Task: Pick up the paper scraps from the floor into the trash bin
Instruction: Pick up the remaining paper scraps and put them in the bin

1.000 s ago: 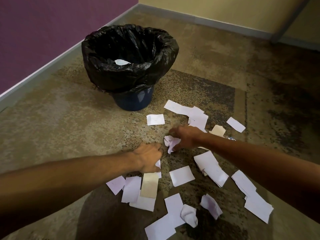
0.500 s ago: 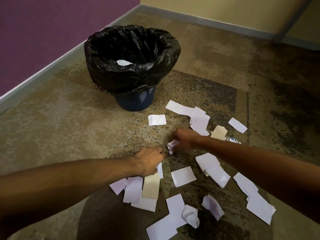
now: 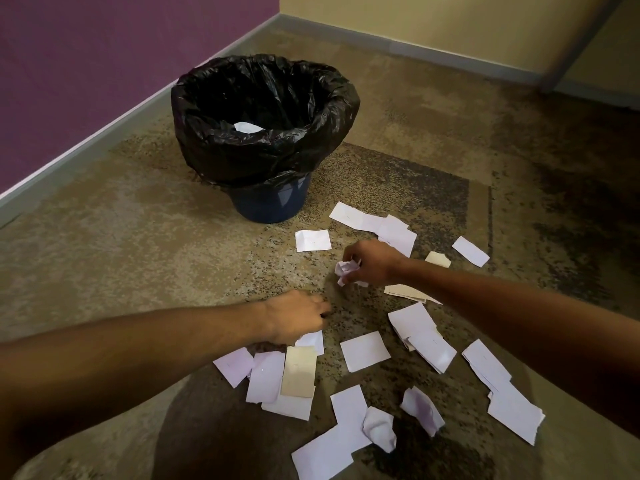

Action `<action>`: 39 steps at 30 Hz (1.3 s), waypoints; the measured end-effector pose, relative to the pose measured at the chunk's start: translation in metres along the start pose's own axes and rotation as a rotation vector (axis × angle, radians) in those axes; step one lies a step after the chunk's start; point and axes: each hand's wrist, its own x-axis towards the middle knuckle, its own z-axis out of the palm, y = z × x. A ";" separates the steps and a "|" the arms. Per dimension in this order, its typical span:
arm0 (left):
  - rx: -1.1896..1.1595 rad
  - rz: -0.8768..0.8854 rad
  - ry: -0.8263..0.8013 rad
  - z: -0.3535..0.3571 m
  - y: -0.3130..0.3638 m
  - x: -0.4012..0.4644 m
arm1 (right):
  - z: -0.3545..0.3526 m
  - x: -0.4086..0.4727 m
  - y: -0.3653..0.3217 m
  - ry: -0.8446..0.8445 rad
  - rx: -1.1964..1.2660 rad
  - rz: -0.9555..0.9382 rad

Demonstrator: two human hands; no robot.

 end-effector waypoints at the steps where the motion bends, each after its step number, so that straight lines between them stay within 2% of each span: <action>1: 0.010 0.011 0.006 -0.001 0.000 0.001 | -0.002 0.000 0.001 0.014 0.008 0.002; 8: -0.037 -0.007 0.013 -0.004 -0.007 0.001 | -0.012 -0.002 0.000 0.109 0.075 -0.007; 14: -0.396 -0.169 -0.004 -0.035 -0.022 -0.008 | -0.032 -0.004 -0.005 0.216 0.075 -0.088; 18: -0.548 -0.259 0.160 -0.063 -0.039 -0.013 | -0.054 -0.010 -0.015 0.278 0.124 -0.108; 23: -0.737 -0.386 0.447 -0.101 -0.066 -0.026 | -0.086 -0.023 -0.024 0.423 0.222 -0.157; 33: -0.631 -0.611 1.066 -0.175 -0.115 -0.076 | -0.149 -0.024 -0.056 0.815 0.483 -0.190; 39: -0.584 -0.820 1.222 -0.182 -0.146 -0.097 | -0.177 0.003 -0.090 0.829 0.487 -0.207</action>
